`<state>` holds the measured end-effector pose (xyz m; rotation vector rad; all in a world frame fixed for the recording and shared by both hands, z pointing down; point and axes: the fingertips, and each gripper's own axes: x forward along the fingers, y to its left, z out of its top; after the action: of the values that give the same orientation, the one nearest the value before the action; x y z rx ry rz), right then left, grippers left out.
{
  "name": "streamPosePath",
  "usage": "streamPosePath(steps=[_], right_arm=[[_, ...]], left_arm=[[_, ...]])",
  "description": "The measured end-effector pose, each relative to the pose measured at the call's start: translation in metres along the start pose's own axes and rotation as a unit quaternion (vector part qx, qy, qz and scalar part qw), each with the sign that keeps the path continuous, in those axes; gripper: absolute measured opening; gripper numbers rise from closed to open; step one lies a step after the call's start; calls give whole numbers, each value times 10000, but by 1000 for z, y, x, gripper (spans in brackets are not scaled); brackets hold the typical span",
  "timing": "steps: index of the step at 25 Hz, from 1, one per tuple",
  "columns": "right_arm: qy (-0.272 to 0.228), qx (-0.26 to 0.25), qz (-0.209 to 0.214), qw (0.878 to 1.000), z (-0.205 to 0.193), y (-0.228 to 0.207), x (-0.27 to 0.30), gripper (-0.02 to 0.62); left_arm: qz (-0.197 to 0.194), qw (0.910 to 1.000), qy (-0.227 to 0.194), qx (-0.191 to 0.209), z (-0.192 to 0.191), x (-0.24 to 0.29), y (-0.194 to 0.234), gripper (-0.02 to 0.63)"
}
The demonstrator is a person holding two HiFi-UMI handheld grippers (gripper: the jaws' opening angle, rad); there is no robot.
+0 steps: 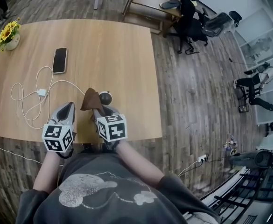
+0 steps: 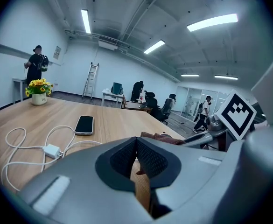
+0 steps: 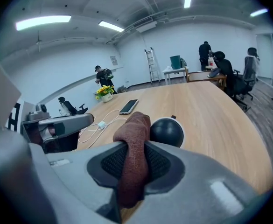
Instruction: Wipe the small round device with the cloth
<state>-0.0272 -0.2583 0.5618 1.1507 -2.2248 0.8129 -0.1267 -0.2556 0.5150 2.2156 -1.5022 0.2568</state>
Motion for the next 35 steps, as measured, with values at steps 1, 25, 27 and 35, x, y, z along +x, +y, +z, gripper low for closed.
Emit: streamPosePath(steps=[1, 25, 27, 35], right_arm=[[46, 48, 12, 10000, -2, -1, 2, 75], [394, -411, 211, 9982, -35, 5, 14, 75], [140, -663, 347, 9971, -24, 8, 1, 75], [-695, -1714, 610, 9809, 44, -12, -47, 75]], left_arm=[[-12, 10000, 26, -8, -2, 0, 0, 19], [-365, 9991, 212, 62, -8, 17, 4, 18], [-287, 9995, 159, 36, -4, 19, 3, 20], [-175, 9996, 33, -216, 2, 28, -21, 19]])
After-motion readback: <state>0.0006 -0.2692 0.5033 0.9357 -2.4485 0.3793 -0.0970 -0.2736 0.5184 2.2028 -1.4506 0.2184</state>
